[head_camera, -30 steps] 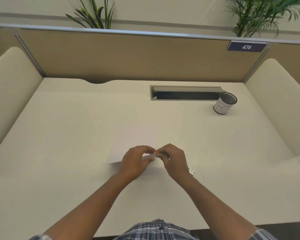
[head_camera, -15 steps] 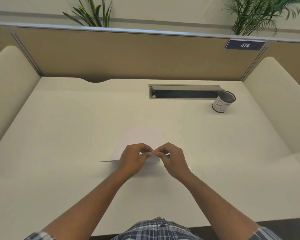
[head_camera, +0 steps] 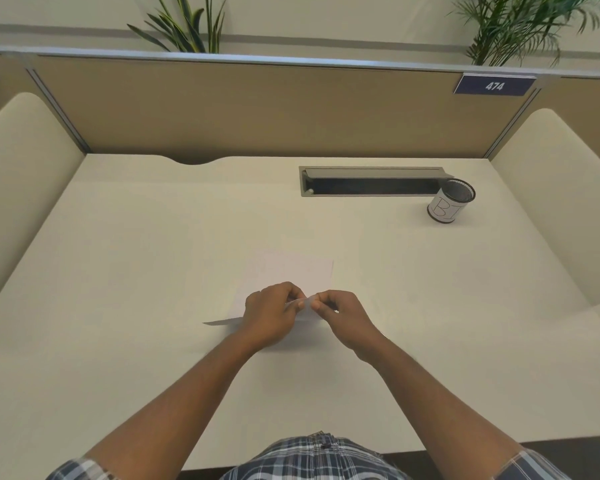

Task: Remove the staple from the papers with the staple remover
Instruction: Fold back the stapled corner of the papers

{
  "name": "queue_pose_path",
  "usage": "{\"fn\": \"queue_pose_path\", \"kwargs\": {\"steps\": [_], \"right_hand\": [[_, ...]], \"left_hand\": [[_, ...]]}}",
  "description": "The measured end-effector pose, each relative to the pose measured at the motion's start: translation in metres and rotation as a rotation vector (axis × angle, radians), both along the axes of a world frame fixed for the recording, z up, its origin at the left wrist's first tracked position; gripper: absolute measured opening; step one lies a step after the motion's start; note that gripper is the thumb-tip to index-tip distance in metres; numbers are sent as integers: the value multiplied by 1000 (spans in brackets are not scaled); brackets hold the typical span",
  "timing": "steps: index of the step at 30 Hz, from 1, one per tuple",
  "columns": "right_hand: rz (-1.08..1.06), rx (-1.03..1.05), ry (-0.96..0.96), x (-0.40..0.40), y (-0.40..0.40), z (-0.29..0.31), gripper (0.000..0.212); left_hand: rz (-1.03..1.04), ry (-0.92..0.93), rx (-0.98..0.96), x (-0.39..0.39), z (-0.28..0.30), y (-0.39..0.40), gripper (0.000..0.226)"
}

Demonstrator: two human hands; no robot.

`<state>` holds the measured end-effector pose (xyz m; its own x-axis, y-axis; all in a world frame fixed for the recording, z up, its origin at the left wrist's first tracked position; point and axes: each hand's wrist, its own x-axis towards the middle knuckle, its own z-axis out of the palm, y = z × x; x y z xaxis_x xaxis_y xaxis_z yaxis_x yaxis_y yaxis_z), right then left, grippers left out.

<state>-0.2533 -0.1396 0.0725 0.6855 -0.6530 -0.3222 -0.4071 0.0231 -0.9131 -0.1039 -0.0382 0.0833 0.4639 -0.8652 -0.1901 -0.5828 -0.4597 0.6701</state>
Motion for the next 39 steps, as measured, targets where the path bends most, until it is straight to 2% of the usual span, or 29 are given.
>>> {"fn": "queue_pose_path", "kwargs": {"steps": [5,11,14,21,28,34,39], "right_hand": [[-21,-120,-17,4,3,3,9],[-112,-453,-151,13,6,5,4],[-163,-505,-228,19,6,12,4],[-152,-620,-290,24,5,22,3],[-142,-539,-314,23,7,26,3],[-175,-166,-314,21,7,31,6],[-174,-46,-336,19,8,33,7]], "left_hand": [[-19,-40,-18,1,3,2,6],[38,-112,-319,3,5,6,5],[122,-59,-441,7,9,6,10],[176,17,-533,11,20,7,15],[182,77,-515,9,25,8,13],[216,164,-493,6,30,6,6],[223,202,-478,3,36,5,3]]}}
